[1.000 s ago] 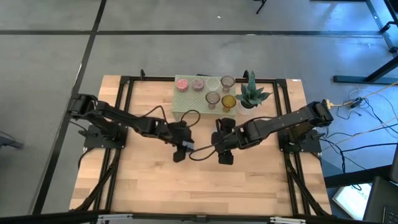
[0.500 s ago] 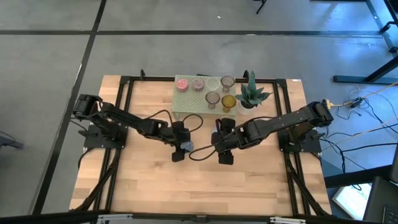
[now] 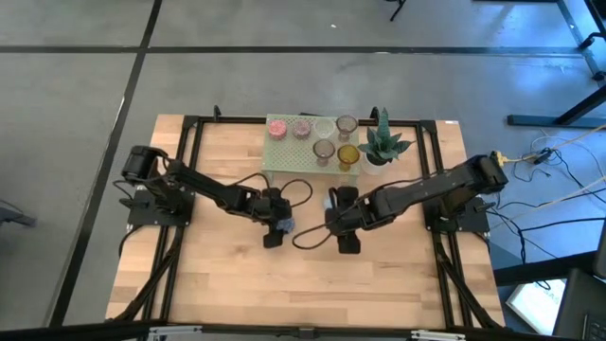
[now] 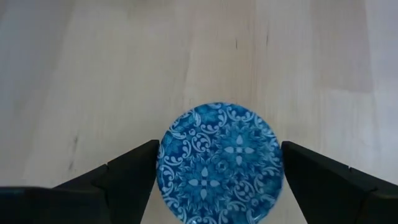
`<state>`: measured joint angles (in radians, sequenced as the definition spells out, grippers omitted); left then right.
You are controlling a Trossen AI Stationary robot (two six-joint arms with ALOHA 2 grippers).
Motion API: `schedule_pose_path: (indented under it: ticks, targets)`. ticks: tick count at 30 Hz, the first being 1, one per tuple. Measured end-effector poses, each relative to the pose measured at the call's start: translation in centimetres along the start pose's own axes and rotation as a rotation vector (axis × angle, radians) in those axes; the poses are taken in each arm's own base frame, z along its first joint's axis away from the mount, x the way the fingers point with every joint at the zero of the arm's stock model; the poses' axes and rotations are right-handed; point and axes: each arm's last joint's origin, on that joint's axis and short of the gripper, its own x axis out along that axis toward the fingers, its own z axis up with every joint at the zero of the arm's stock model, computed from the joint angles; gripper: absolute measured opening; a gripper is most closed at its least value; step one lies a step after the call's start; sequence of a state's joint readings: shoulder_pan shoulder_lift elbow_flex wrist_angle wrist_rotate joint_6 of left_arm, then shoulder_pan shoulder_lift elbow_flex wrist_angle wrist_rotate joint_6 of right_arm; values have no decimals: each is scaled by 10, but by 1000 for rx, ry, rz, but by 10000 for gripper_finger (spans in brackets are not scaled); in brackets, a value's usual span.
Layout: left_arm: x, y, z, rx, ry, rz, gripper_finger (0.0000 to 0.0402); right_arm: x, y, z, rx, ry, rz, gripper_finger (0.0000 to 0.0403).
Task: Pick & Place candle stick holders
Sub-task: Align the blue scented candle with the purple scented candle on the shelf
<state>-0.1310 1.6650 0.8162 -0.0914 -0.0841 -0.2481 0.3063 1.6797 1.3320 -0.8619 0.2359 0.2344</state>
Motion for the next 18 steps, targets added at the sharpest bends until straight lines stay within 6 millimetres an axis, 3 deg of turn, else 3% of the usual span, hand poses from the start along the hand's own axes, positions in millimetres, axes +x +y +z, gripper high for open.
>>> schedule_pose_path:
  ticks: [8, 18]
  targets:
    - [7, 1, -3, 7, 23, 10, 329, 62, 11, -47, -22, 1, 227, 343]
    - [6, 0, -2, -33, 5, 3, 290, 76, 12, -55, -56, -120, 226, 343]
